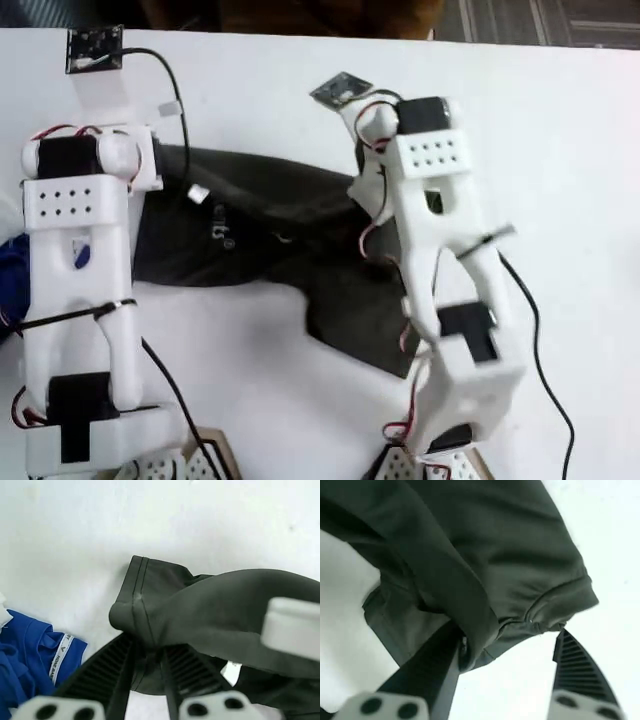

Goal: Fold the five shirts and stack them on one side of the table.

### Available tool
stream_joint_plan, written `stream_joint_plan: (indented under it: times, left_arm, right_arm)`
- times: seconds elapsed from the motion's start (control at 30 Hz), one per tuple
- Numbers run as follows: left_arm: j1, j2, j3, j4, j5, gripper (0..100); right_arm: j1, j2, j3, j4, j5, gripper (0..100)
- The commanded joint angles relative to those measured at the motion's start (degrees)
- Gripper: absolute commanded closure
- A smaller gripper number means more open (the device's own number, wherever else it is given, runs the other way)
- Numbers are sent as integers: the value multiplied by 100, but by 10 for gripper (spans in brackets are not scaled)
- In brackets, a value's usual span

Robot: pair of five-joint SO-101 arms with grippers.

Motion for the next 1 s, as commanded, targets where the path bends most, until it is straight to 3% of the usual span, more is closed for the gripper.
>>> stream_joint_plan:
  times: [0.0, 0.13, 0.3, 0.7, 0.87, 0.97]
  left_arm:
    - [-18, -35, -31, -132, -70, 975]
    - [-18, -35, -31, -167, -70, 975]
    - [-18, -35, -22, -167, -378, 975]
    - [-9, -35, -31, -167, -387, 975]
    - [-9, -35, -31, -167, -387, 975]
    - [-9, -35, -31, -167, -387, 975]
  right_arm:
    - [13, -1042, 466, 119, 62, 733]
    - [-303, -1613, 1459, 119, 70, 733]
    - [-1358, -1604, 2048, 13, 35, 731]
    - [-778, -760, 369, 136, 18, 731]
    - [-1007, -1411, 1899, 127, 185, 732]
    - [-1508, -1912, 3262, 119, 299, 732]
